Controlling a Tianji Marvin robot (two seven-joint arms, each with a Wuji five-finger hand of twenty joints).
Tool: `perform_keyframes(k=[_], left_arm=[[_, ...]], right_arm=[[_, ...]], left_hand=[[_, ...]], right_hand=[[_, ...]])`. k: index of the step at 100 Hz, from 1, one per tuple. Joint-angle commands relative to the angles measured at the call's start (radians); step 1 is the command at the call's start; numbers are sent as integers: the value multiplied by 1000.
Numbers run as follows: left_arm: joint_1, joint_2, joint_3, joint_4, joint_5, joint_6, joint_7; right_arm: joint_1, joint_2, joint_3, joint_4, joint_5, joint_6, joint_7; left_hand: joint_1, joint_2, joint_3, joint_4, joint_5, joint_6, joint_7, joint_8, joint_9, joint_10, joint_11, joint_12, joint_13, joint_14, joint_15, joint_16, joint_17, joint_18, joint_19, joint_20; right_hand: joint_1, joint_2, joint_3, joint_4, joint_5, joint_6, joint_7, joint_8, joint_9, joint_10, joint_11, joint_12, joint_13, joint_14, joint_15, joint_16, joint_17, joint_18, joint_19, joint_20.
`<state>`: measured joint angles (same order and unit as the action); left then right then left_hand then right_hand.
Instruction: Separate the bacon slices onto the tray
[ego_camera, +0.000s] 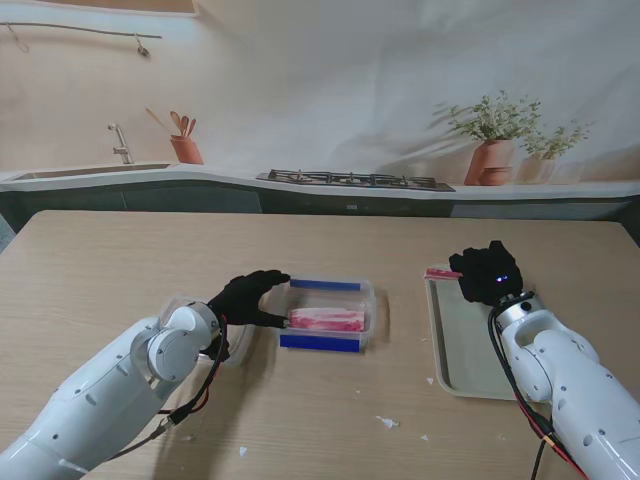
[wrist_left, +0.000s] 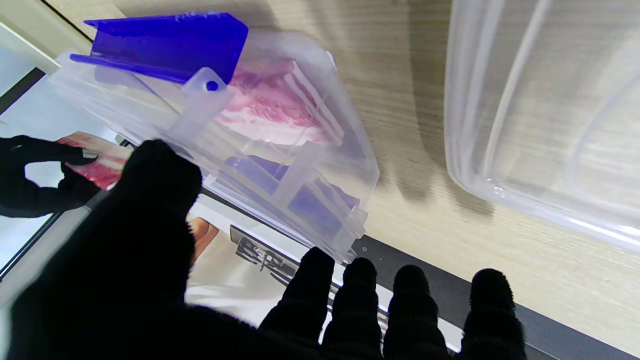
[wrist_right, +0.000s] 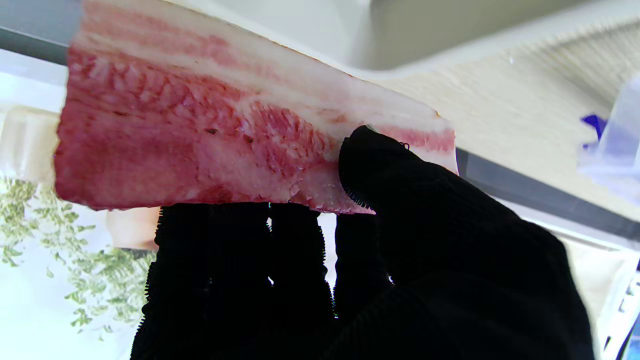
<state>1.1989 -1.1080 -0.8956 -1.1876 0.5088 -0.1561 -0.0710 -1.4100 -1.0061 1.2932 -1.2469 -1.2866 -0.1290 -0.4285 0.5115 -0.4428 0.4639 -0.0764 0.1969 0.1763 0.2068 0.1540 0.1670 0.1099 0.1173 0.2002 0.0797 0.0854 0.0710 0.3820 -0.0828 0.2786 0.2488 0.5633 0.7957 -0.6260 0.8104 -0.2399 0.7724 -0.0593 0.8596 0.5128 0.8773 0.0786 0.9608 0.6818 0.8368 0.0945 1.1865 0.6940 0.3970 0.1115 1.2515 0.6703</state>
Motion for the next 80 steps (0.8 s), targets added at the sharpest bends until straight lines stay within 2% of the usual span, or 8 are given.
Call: perform_keyframes(k=[1,15,33,59,80], left_arm=[[16,-1,1,5,7,8,-19],[21,0,-8,0,10,8,-18],[22,0,-12,4,10,6,-15],[22,0,-12,3,10,10,-17],[18,0,-7,8,10,10,-17]], right_arm=[[15,-3,-21,23,-1,11,10],[48,8,-57,67,-33,24,-38],[75,8,-98,102,-34,87,-54],[121,6,-173,178,-5,153,-73],[135,1,-201,214,25,186,-77]], left_hand=[[29,-44,20,13,6,17,13,14,-3,-40,2,-9,-39,-24,-7,1,-10,0,-9,17],[29,-42,17,13,5,16,12,14,-4,-41,0,-9,-41,-25,-10,0,-12,-1,-2,19],[30,-41,15,14,6,16,12,13,-4,-42,-1,-8,-41,-26,-12,1,-15,0,-5,16],[31,-42,13,14,5,16,11,13,-4,-41,-2,-7,-41,-25,-13,1,-15,0,-7,15],[30,-40,11,15,6,15,11,13,-4,-42,-2,-7,-41,-26,-13,2,-15,0,-8,15]], right_hand=[[37,45,67,-10,23,-112,81,45,-23,-15,33,0,0,3,20,13,-23,12,-14,1],[34,46,72,-13,9,-123,84,47,-40,-31,39,-9,-15,-7,5,4,-39,15,-33,-11],[34,46,75,-16,2,-125,89,46,-48,-33,44,-21,-15,-8,-7,-7,-42,13,-43,-24],[39,55,74,-14,-12,-122,97,50,-61,-26,54,-31,-20,-6,-18,-19,-44,4,-49,-39],[40,48,79,-13,-9,-119,100,44,-55,-24,51,-45,-8,-6,-35,-35,-34,0,-55,-55]])
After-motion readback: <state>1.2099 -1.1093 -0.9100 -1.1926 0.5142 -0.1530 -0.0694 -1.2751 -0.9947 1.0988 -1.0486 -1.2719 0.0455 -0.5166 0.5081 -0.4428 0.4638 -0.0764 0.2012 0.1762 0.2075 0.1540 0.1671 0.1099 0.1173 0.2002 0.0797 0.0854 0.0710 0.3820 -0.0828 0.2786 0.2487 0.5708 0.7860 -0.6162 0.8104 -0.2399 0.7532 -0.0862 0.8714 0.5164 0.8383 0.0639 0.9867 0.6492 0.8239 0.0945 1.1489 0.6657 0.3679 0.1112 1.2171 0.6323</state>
